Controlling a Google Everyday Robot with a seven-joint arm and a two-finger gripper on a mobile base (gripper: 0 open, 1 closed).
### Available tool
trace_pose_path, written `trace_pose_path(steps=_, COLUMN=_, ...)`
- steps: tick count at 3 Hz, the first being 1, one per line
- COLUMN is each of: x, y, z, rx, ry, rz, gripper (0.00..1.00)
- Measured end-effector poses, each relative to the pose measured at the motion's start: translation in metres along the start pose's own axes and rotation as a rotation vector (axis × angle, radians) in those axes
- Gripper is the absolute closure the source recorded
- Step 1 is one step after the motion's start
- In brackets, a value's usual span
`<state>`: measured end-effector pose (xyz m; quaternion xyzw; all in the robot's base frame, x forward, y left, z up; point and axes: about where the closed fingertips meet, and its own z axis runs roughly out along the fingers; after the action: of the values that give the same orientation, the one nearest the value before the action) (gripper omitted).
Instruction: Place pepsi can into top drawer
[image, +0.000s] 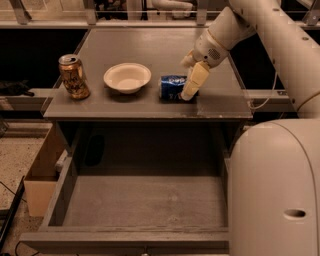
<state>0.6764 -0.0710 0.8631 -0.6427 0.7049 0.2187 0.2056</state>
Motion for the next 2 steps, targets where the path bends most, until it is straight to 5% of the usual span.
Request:
trace_pose_path(steps=1, x=0.0000, y=0.0000, z=0.0000, rx=0.000, ry=0.000, rz=0.002, gripper=0.00)
trace_pose_path(steps=2, x=0.0000, y=0.0000, z=0.0000, rx=0.000, ry=0.000, rz=0.002, gripper=0.19)
